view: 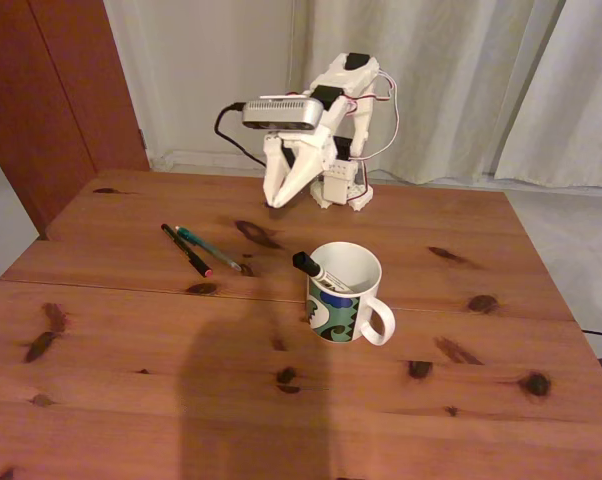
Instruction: Clean up the desk and place the pens and markers into the cup
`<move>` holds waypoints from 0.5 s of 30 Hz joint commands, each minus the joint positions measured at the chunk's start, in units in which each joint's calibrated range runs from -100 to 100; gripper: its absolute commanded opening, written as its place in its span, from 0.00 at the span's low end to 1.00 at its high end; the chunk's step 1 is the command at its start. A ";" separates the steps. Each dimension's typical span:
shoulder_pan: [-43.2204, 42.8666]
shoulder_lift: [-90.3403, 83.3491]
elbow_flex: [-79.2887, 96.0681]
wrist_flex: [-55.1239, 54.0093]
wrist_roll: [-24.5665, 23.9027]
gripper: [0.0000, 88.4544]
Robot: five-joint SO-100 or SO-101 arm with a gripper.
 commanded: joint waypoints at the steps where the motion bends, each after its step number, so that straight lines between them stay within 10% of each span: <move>1: 0.76 -0.39 -3.76 -1.15 0.79 0.01; 15: 8.00 -0.88 -1.14 -1.15 -9.69 0.01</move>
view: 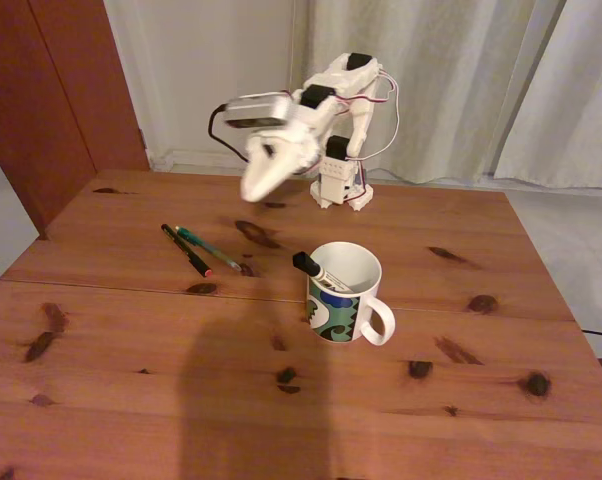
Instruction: Clean up the desk and place the pens and markers into the cup
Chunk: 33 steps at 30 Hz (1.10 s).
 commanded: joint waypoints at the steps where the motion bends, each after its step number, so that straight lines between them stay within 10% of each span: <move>1: 1.19 -0.39 -2.10 -0.73 -2.12 0.01; 13: 10.12 0.19 -0.29 1.77 -3.48 0.01; 33: 15.11 17.40 -29.06 58.63 -4.37 0.01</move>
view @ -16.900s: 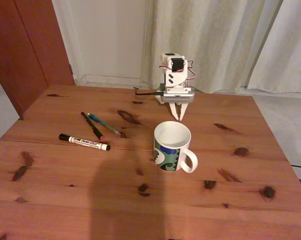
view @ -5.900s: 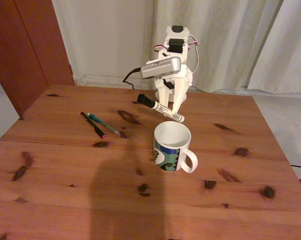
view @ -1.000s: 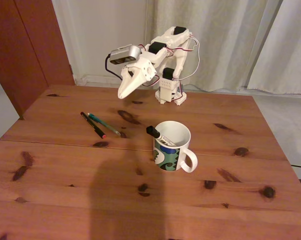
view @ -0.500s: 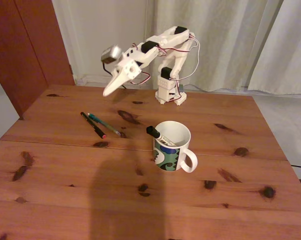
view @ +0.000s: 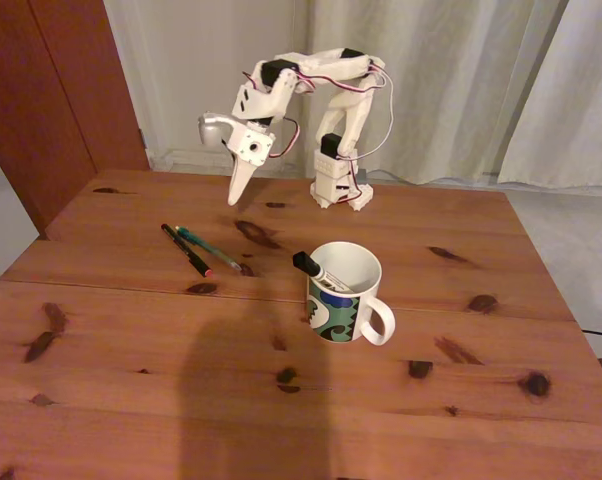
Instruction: Clean up the desk and place the pens and markers into the cup
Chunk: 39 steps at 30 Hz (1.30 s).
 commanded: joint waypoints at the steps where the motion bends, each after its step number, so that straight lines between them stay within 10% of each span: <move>1: 1.13 2.89 -6.61 7.93 -0.12 0.01; 25: 0.17 29.70 -26.90 12.66 -19.56 0.01; 39: 0.97 41.45 -30.33 3.97 -20.39 0.01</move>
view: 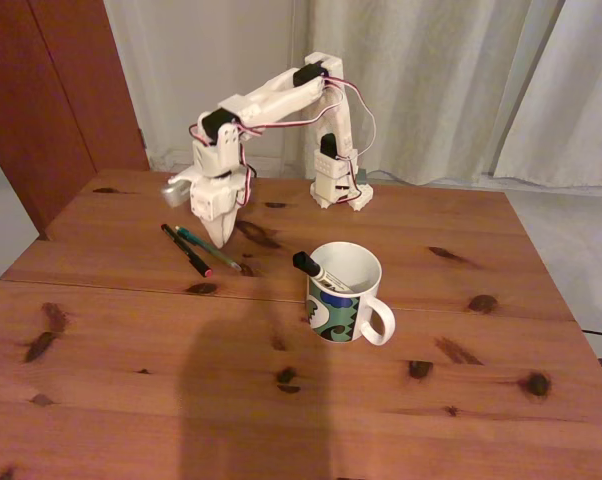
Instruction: Clean up the desk and place the pens and markers into the cup
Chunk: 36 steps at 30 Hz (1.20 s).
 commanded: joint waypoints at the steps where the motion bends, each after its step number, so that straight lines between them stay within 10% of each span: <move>1: 1.14 0.76 -2.98 -1.34 0.03 0.01; 36: 9.75 2.91 -2.89 -4.09 2.70 0.12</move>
